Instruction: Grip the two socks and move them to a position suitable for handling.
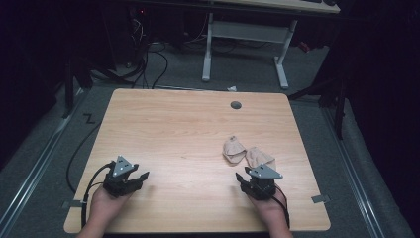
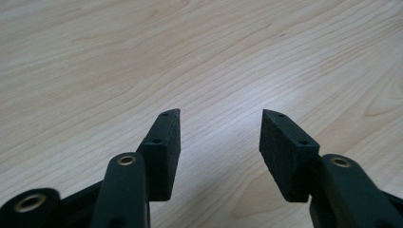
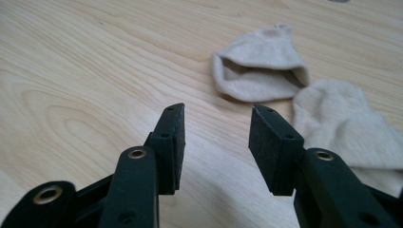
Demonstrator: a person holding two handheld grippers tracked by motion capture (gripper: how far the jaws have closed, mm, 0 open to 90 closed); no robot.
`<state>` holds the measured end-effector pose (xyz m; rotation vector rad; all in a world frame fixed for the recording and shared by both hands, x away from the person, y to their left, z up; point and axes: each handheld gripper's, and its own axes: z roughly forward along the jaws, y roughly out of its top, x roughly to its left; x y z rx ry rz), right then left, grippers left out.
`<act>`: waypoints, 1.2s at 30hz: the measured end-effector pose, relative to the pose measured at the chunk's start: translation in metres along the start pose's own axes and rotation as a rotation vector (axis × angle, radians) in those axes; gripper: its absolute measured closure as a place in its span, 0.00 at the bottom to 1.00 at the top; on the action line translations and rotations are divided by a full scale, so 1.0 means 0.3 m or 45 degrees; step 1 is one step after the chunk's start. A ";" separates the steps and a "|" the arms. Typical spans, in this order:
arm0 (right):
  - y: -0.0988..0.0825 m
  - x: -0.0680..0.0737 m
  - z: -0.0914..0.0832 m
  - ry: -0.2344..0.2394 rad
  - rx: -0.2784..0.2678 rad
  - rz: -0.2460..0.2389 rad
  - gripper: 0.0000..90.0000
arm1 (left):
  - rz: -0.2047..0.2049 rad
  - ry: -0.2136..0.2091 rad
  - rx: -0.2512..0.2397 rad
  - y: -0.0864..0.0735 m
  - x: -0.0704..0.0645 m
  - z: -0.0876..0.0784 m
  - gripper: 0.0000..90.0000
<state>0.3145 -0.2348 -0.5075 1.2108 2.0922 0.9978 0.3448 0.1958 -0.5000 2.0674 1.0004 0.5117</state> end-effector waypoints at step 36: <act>-0.016 -0.033 -0.001 -0.002 -0.004 0.022 0.59 | 0.021 0.018 0.039 0.001 -0.017 0.035 0.54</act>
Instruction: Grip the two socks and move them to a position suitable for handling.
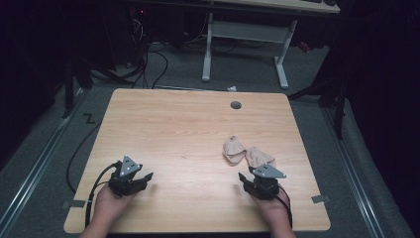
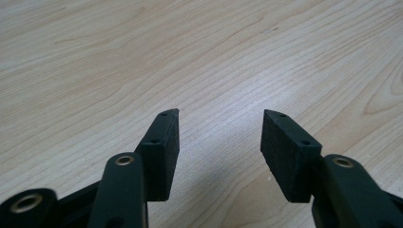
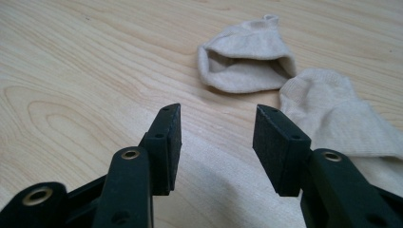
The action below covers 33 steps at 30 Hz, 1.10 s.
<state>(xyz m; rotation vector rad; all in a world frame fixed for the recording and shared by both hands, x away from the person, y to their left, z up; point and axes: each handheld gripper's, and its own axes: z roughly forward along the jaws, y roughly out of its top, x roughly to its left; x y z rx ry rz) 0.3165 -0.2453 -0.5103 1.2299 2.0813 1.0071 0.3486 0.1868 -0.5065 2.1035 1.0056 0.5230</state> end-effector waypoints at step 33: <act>0.003 -0.264 0.022 -0.234 0.122 0.151 1.00 | -0.086 0.035 -0.042 -0.068 0.023 -0.102 0.58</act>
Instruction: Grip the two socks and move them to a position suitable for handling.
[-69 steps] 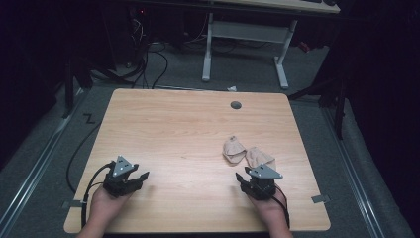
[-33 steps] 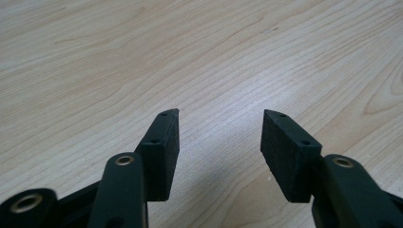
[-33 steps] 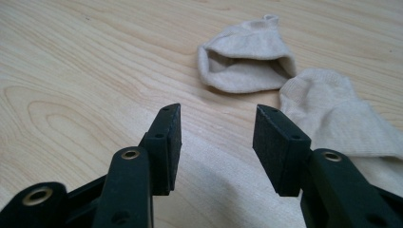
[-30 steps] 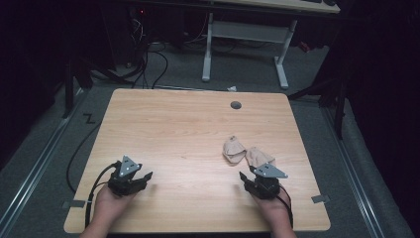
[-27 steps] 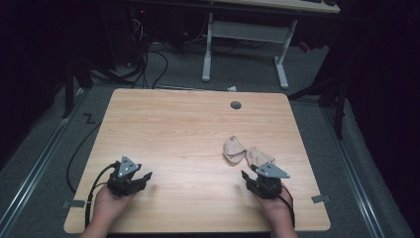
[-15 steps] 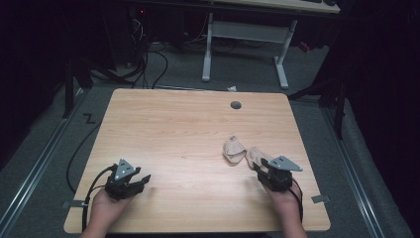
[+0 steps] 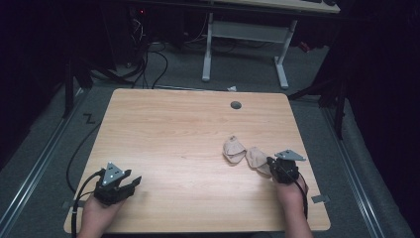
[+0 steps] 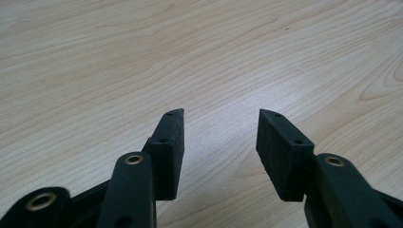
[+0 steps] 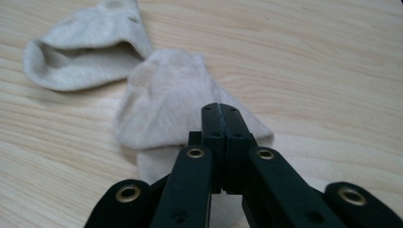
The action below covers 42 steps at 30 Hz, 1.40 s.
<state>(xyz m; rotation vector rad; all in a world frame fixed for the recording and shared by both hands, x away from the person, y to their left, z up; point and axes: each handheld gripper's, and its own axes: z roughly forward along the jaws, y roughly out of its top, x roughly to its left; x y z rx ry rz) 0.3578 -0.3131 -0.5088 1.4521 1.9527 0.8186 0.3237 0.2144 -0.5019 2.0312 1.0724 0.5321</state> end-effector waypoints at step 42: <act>-0.112 0.275 -0.098 0.309 0.087 -0.163 0.99 | 0.181 -0.139 -0.002 0.125 -0.120 0.144 0.54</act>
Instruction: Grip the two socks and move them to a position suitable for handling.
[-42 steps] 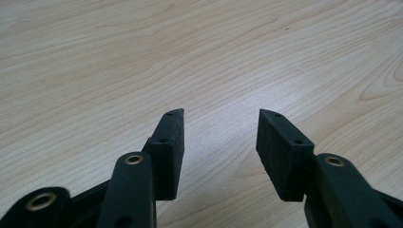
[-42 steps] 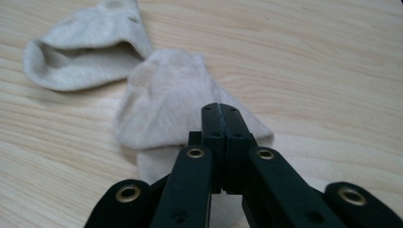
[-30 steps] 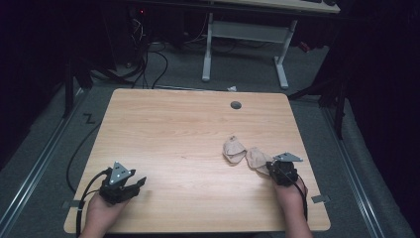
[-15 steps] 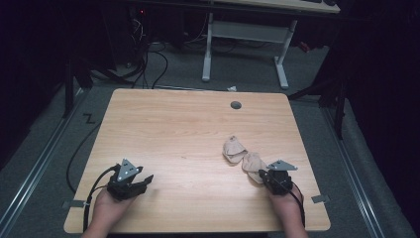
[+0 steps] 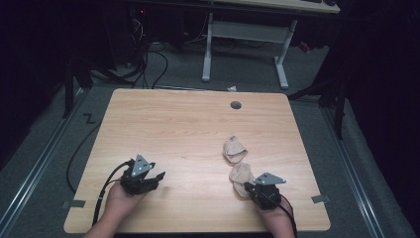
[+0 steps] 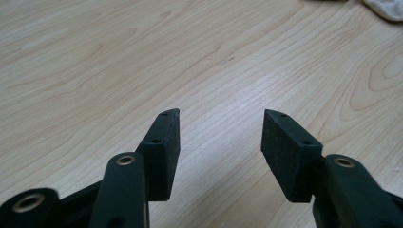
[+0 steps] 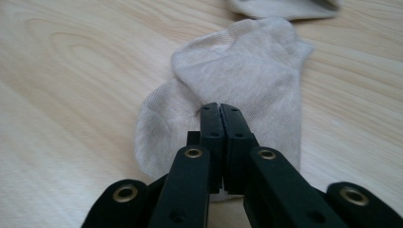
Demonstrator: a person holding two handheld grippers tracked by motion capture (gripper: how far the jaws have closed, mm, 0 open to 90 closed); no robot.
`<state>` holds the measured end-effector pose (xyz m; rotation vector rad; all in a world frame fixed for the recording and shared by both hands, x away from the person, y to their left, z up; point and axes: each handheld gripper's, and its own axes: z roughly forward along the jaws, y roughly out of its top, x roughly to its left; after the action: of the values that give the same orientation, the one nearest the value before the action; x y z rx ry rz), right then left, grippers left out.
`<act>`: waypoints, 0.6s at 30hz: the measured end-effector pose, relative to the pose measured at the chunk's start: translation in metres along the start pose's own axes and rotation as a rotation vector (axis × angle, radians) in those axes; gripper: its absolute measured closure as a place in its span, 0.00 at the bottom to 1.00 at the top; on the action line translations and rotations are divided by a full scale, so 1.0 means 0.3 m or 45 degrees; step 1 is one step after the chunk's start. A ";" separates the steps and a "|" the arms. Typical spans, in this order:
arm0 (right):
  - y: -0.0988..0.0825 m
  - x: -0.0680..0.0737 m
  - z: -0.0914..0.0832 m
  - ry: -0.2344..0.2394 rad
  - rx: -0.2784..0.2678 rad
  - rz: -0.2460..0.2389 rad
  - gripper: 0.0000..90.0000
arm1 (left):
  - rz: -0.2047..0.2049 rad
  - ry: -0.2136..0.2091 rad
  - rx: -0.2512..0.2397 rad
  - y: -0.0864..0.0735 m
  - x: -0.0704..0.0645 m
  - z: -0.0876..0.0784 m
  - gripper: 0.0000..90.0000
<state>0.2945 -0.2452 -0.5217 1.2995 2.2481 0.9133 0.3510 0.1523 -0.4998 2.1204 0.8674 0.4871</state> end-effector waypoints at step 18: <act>0.101 0.124 0.007 0.059 -0.102 -0.164 0.92 | -0.053 0.046 0.013 -0.047 0.026 -0.049 0.53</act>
<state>0.2961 -0.2012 -0.5023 1.0956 2.2758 0.9844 0.3418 0.1721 -0.5012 2.1040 0.9342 0.5023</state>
